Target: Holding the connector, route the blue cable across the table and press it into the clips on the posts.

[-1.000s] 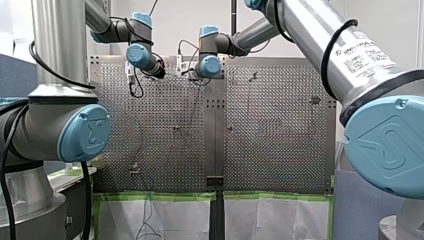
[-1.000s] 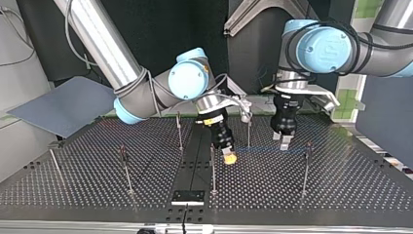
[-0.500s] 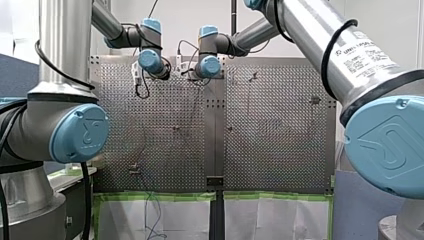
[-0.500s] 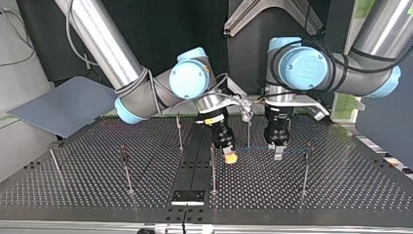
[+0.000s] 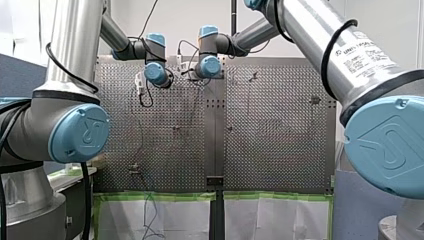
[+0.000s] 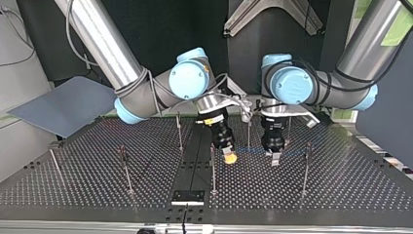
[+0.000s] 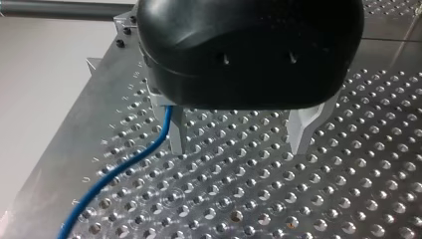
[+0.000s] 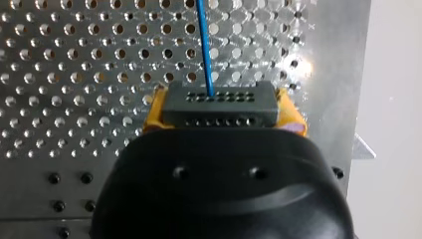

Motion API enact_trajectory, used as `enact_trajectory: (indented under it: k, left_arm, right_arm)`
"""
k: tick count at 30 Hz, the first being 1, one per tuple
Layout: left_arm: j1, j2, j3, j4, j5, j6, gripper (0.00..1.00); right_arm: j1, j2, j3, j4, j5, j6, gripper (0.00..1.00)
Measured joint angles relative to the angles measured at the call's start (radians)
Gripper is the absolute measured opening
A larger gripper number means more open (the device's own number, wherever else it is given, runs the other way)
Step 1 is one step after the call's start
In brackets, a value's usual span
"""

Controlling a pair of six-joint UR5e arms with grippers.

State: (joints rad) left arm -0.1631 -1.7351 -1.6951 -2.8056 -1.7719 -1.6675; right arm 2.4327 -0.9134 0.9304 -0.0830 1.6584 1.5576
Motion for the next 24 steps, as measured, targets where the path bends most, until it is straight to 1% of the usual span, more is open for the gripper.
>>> enact_trajectory:
  k: [4,8,14,24]
  left_arm:
    - [0.002,-0.004,0.000,0.005,-0.005,-0.001,1.00]
    - [0.005,-0.004,0.000,0.019,-0.018,0.000,1.00]
    - [0.015,-0.005,0.000,0.042,-0.026,0.002,1.00]
    - [0.028,-0.004,0.007,0.078,-0.023,0.006,1.00]
  right_arm:
    - [0.000,0.000,0.000,0.000,0.000,0.002,0.00]
    - [0.000,0.000,0.000,0.000,0.000,0.003,0.00]
    - [-0.001,0.001,0.000,0.001,-0.001,0.006,0.00]
    - [-0.002,0.001,0.000,-0.001,0.001,0.007,0.00]
